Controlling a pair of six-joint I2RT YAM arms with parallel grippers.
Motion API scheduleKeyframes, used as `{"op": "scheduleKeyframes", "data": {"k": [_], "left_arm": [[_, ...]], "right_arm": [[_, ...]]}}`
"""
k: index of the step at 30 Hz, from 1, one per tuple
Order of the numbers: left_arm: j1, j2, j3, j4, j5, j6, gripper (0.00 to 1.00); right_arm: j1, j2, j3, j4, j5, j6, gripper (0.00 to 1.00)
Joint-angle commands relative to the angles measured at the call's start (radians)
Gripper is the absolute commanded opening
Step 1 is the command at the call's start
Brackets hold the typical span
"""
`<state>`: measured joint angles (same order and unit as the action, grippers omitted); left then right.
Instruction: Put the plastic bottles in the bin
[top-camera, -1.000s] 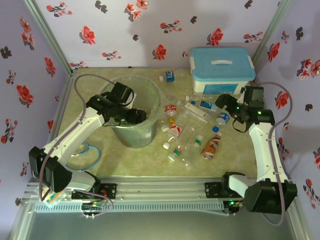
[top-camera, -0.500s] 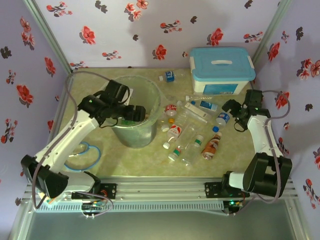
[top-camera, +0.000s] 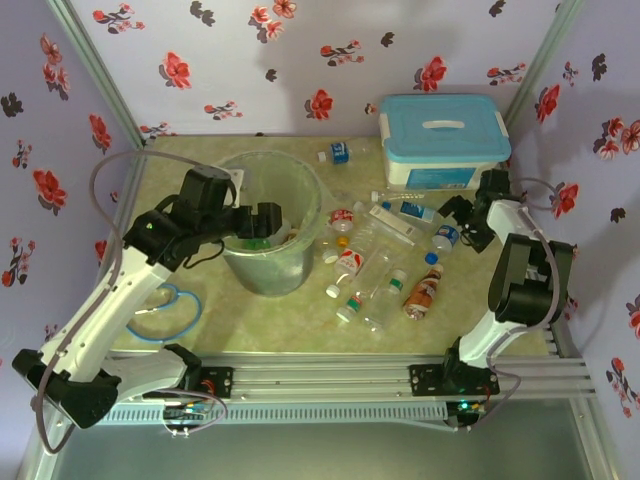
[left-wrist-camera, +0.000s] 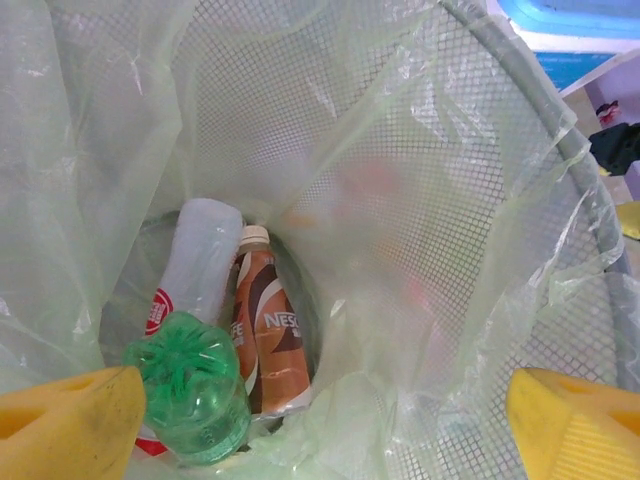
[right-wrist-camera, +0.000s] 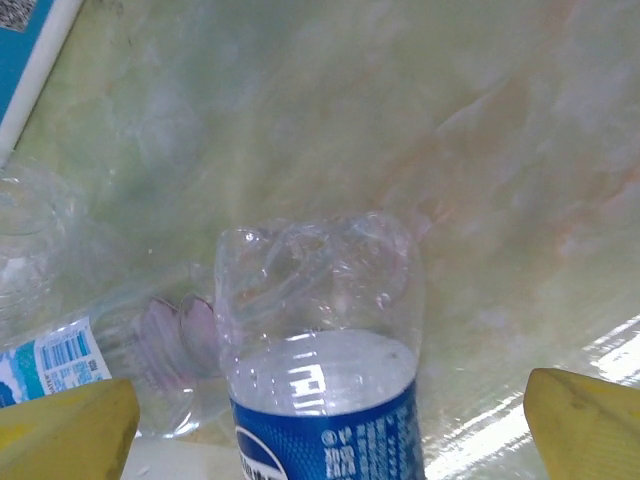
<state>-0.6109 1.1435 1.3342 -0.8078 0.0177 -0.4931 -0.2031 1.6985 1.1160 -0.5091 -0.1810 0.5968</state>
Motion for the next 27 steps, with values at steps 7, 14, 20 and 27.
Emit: {"op": "scheduleKeyframes", "data": {"k": [7, 14, 20, 27], "left_arm": [[-0.006, -0.003, -0.014, 0.097, -0.019, -0.024, 0.94], [-0.012, 0.041, 0.013, 0.117, 0.002, -0.045, 0.94], [-0.017, 0.038, 0.008, 0.135, 0.001, -0.066, 0.94], [-0.026, 0.058, 0.011, 0.152, 0.004, -0.07, 0.95]], "right_arm": [[-0.007, 0.046, -0.041, 0.067, -0.01, 0.041, 0.99], [-0.022, 0.048, -0.074, 0.103, -0.028, 0.042, 0.89], [-0.059, 0.007, -0.102, 0.124, -0.084, 0.037, 0.76], [-0.091, -0.05, -0.116, 0.102, -0.116, 0.024, 0.7]]}}
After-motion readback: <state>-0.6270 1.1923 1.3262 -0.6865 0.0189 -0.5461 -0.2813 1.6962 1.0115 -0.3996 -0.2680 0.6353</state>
